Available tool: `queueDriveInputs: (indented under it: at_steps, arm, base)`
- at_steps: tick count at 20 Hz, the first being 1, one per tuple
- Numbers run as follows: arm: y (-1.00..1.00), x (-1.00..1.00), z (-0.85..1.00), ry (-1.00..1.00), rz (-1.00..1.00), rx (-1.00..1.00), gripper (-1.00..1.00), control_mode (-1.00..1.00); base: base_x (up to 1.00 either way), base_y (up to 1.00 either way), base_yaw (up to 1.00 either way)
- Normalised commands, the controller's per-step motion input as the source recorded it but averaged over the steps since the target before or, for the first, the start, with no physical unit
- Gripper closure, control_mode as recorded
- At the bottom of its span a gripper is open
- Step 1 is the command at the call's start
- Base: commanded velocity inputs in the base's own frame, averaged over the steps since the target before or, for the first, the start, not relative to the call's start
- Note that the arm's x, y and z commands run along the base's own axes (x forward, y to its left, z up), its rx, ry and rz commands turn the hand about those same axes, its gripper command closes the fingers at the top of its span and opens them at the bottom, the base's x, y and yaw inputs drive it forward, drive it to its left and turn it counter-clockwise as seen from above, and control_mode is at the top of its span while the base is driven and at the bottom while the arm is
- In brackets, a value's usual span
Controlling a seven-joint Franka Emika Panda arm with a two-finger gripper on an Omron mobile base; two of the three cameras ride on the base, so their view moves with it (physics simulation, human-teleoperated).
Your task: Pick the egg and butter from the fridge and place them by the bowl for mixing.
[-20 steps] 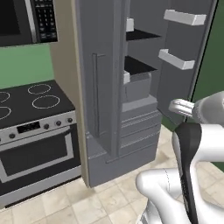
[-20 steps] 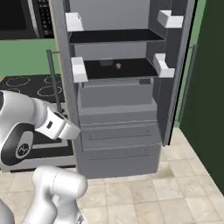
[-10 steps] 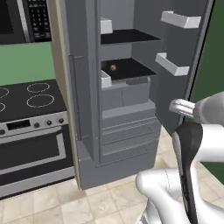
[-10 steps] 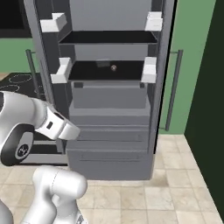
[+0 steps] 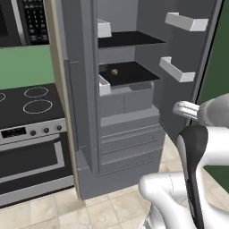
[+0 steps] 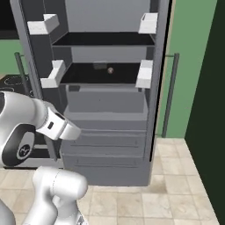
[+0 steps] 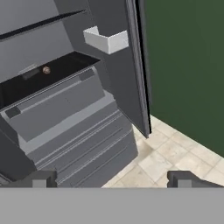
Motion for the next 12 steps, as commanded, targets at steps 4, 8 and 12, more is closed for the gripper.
queueDriveInputs:
  at_steps: [4, 8, 12]
  arm:
    - [0.00, 0.00, 0.00, 0.00, 0.00, 0.00, -1.00, 1.00]
    - [0.00, 0.00, 0.00, 0.00, 0.00, 0.00, -1.00, 1.00]
    - [0.00, 0.00, 0.00, 0.00, 0.00, 0.00, -1.00, 1.00]
  base:
    - [0.64, 0.00, 0.00]
    - [0.82, 0.00, 0.00]
    - [0.78, 0.00, 0.06]
